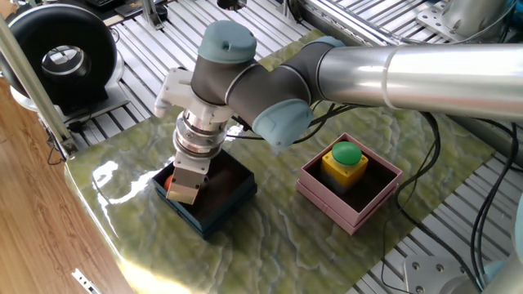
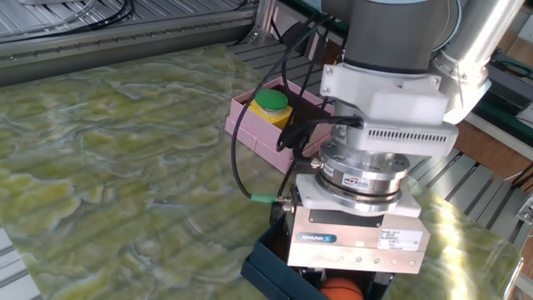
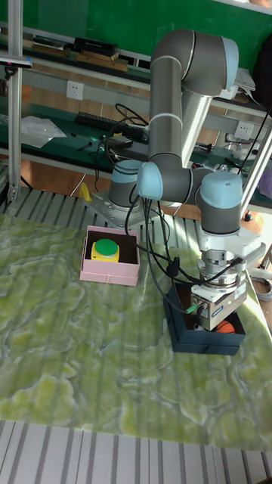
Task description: Move an object from one box to another
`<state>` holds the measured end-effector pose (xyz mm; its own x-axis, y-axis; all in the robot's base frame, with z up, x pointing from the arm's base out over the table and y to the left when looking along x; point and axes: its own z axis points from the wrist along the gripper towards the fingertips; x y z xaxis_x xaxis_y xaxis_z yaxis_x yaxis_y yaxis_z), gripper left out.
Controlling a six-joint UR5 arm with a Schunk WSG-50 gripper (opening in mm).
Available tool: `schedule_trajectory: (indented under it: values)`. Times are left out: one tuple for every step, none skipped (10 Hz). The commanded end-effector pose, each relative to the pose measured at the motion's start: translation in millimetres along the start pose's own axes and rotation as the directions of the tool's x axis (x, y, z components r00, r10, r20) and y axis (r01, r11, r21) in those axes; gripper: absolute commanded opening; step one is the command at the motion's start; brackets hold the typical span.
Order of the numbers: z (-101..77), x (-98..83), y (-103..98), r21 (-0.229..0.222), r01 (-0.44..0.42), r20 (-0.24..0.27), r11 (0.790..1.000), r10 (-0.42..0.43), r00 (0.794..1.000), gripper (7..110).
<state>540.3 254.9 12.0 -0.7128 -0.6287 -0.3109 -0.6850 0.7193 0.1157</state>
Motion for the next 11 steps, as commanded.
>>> schedule_trajectory:
  values:
    - [-2.9,-3.4,2.4,-0.025,-0.051,0.027,0.998,0.052,0.998,7]
    - [-6.0,-2.2,2.5,-0.025,-0.062,0.025,0.998,0.062,0.998,7]
    - [-10.1,0.1,1.3,-0.017,-0.077,0.015,0.997,0.077,0.997,7]
    - [-12.4,1.9,-0.3,-0.008,-0.089,0.008,0.996,0.089,0.996,7]
    - [-12.9,1.3,0.4,-0.011,-0.091,0.01,0.996,0.091,0.996,7]
    - [-13.8,0.7,1.1,-0.013,-0.091,0.011,0.996,0.091,0.996,7]
    - [-17.4,1.5,3.4,-0.019,-0.094,0.006,0.995,0.095,0.995,7]
    - [-24.3,4.4,4.8,-0.016,-0.1,-0.01,0.995,0.1,0.995,7]
    - [-34.2,8.1,6.8,-0.01,-0.114,-0.03,0.993,0.113,0.993,7]
    - [-41.2,9.7,9.5,-0.011,-0.122,-0.038,0.992,0.122,0.992,7]
    - [-46.5,11.1,11.8,-0.011,-0.134,-0.045,0.991,0.134,0.99,7]
